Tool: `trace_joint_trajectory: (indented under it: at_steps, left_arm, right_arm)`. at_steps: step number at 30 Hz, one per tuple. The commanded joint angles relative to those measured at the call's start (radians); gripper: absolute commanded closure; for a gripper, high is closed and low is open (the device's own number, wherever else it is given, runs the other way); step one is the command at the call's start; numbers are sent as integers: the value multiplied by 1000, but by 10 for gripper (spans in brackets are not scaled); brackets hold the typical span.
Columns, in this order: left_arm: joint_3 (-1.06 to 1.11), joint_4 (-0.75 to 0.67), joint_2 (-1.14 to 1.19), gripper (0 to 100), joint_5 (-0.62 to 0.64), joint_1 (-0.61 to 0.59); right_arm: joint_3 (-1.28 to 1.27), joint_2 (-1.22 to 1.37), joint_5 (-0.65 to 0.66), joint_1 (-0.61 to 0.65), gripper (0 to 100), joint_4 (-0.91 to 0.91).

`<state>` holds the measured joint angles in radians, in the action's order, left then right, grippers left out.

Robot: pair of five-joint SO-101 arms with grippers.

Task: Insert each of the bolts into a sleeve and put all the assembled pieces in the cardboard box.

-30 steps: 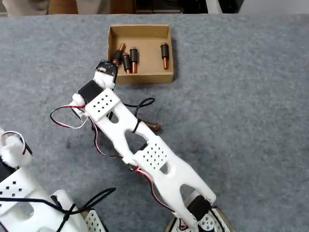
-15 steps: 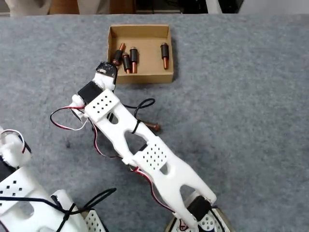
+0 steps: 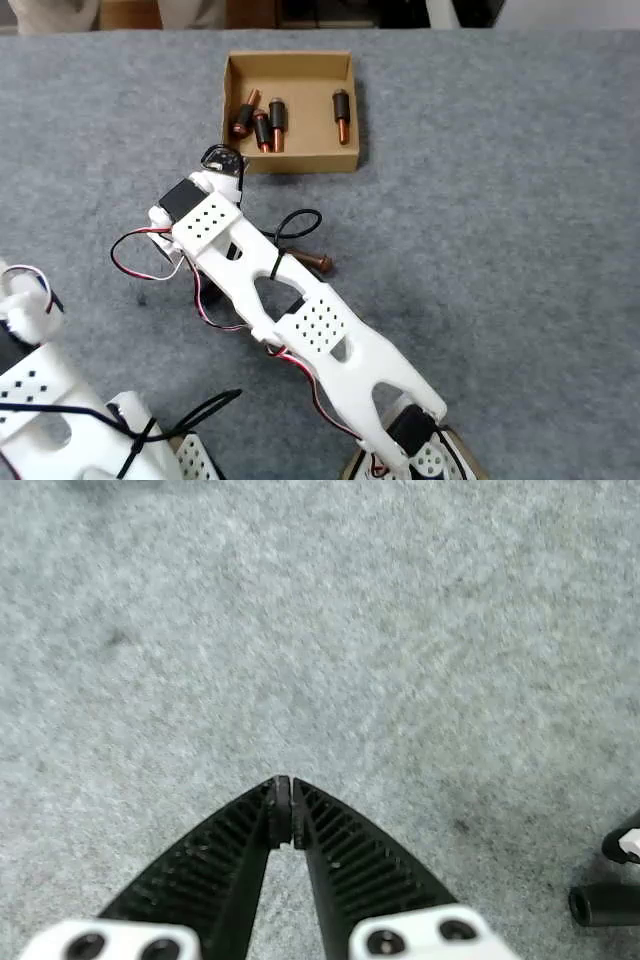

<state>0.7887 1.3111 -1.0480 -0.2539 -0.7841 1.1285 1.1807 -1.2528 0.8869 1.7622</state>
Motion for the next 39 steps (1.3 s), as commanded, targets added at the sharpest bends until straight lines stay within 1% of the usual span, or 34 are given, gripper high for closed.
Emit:
trace_joint_trajectory:
  at_steps: [1, 7, 12, 15, 19, 21, 23, 27, 30, 34, 39]
  left_arm:
    - [-14, -17, -7, 979, 2, 9]
    - [-14, -17, -7, 979, 2, 9]
    - [-15, -17, -7, 979, -3, 8]
    - [-15, -17, -7, 979, -3, 9]
    - [-15, -35, -7, 979, -3, 9]
    - [-15, -57, -7, 979, -2, 9]
    - [-15, -80, -7, 979, 0, 11]
    - [-15, -95, -7, 979, 0, 11]
    - [-12, -95, -7, 979, 0, 11]
    - [-9, -87, -7, 979, 0, 8]
    - [-6, -86, -7, 979, 0, 2]
  right_arm:
    - [-33, 1, 15, 12, 824, 23]
    - [-31, -38, 23, 1, 821, 25]
    - [-33, -165, 28, -101, 821, 25]
    - [-36, -248, 63, -162, 821, 25]
    - [-140, -380, 64, -193, 823, 25]
    - [-265, -463, 64, -189, 822, 25]
    - [-409, -547, 92, -165, 822, 23]
    - [-645, -676, 110, -79, 822, -12]
    - [-671, -687, 77, -5, 822, -78]
    - [-670, -621, -2, 62, 822, -150]
    - [-611, -507, -6, 64, 822, -146]
